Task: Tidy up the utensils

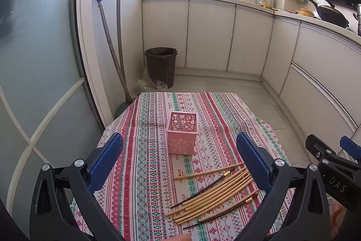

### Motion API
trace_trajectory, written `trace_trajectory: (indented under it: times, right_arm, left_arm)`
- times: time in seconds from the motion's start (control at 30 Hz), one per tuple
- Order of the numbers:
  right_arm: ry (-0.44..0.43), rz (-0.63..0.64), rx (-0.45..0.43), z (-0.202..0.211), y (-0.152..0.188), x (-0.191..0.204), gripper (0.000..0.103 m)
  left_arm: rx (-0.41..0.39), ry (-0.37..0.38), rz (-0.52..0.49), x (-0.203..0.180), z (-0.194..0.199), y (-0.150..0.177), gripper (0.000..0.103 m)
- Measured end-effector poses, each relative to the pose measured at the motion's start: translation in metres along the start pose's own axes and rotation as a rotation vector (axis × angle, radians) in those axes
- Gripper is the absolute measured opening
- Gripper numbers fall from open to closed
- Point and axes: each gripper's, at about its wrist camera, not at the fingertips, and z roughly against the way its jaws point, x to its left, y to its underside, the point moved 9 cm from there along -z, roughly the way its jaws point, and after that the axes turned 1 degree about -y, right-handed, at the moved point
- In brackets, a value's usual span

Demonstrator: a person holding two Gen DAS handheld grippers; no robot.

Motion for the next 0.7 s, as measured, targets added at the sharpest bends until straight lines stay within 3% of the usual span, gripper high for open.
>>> trace_trajectory:
  times: [0.7]
  right_arm:
    - [0.001,-0.003,0.014,-0.0028,0.0017,-0.0002,0.098]
  left_arm:
    - [0.002,0.002,-0.003,-0.0006,-0.0004,0.0002,0.096]
